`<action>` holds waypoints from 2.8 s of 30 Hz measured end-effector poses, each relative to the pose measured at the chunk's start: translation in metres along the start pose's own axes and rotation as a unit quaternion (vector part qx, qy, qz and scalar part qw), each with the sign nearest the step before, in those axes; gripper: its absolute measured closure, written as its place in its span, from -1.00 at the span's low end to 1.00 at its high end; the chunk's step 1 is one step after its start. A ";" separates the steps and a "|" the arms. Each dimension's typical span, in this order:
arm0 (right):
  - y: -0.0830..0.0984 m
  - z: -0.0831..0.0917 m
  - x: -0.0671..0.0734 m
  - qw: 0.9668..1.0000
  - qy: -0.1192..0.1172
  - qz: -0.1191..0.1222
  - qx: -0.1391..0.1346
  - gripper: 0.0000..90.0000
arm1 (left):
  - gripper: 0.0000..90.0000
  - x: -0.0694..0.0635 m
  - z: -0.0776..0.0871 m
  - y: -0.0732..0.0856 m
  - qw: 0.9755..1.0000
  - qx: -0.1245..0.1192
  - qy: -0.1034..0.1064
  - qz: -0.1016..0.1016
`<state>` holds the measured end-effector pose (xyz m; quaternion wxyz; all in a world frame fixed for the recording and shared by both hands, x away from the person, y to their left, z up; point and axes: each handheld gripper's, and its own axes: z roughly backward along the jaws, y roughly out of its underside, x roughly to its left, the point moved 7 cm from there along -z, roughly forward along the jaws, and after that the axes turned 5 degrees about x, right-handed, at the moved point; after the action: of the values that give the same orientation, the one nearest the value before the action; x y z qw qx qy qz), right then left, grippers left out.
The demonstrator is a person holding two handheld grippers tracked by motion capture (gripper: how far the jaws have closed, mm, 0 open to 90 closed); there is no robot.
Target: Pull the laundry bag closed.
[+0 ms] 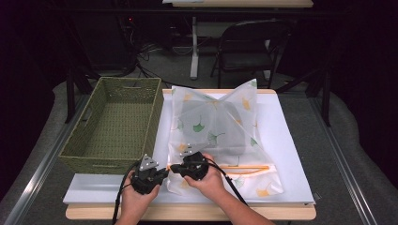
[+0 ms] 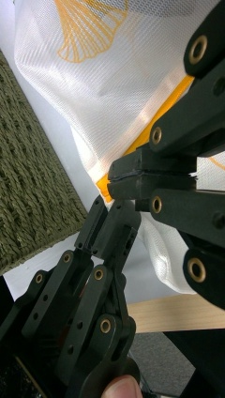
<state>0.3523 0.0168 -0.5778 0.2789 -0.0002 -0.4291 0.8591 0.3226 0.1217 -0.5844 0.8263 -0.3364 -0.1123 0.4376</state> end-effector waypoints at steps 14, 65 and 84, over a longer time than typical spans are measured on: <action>0.000 0.000 0.000 1.000 0.004 0.002 0.000 1.00 | 0.91 0.001 0.000 0.000 1.000 -0.003 0.002 0.004; 0.033 0.016 -0.027 0.999 0.037 -0.026 0.027 1.00 | 0.92 0.004 0.006 0.003 1.000 -0.002 -0.005 0.001; 0.060 0.071 -0.048 0.996 0.083 -0.032 0.031 1.00 | 0.92 0.008 0.008 0.004 1.000 -0.005 -0.013 0.006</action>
<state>0.3475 -0.0874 -0.5886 0.3407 -0.0489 -0.3771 0.8599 0.3209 0.1334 -0.5821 0.8205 -0.3354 -0.1231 0.4463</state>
